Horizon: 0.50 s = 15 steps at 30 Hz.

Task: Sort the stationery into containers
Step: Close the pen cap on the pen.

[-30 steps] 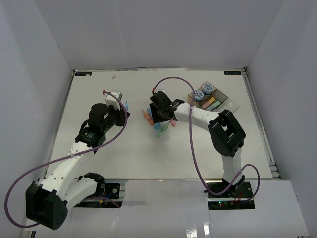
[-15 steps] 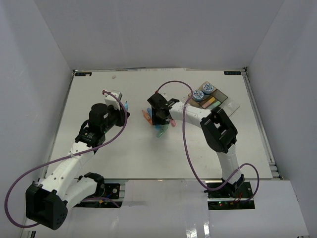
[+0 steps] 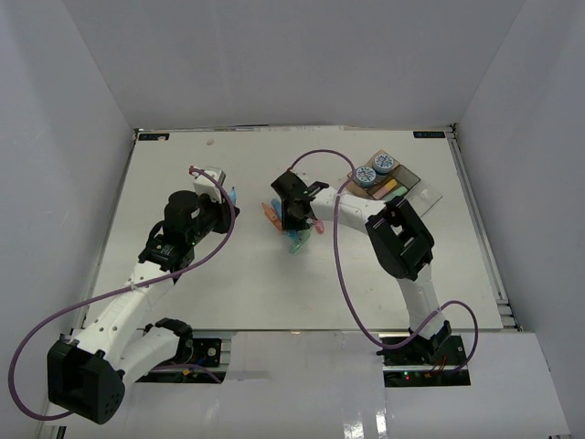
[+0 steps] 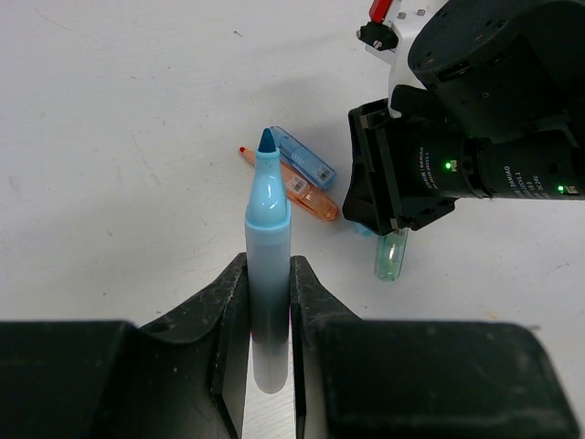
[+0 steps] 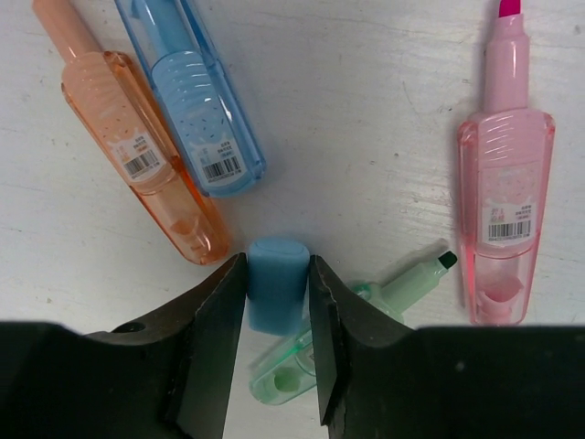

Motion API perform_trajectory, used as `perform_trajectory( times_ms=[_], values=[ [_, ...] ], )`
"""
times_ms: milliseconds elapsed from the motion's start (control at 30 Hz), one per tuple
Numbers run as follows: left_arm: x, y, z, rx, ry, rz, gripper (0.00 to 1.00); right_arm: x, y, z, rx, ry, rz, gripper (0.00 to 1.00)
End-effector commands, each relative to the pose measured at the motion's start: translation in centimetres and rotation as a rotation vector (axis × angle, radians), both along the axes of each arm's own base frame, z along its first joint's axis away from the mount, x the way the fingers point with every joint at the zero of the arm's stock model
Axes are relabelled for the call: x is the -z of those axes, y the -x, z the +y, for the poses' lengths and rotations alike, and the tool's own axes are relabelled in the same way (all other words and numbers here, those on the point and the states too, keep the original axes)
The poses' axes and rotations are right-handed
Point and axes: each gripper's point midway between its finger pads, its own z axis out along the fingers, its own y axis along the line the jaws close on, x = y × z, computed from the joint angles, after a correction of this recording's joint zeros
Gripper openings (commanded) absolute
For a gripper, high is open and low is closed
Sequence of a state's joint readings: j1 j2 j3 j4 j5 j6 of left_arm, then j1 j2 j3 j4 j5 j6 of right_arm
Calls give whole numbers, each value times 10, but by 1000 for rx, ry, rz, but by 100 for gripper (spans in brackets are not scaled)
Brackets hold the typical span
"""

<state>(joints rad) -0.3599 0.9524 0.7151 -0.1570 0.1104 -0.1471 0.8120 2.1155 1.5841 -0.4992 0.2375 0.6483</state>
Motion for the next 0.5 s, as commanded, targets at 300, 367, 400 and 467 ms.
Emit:
perform_trajectory(
  times_ms=[300, 367, 400, 467],
  values=[
    [-12, 3, -8, 47, 33, -28, 19, -36, -18, 8, -27, -52, -115, 14],
    [-21, 7, -18, 108, 58, -52, 18, -73, -21, 11, -46, -120, -195, 12],
    [-25, 9, -22, 136, 72, -65, 19, -87, -22, 11, -56, -141, -225, 12],
    [-35, 18, -36, 230, 109, -96, 18, -132, -21, 8, -84, -195, -320, 12]
  ],
)
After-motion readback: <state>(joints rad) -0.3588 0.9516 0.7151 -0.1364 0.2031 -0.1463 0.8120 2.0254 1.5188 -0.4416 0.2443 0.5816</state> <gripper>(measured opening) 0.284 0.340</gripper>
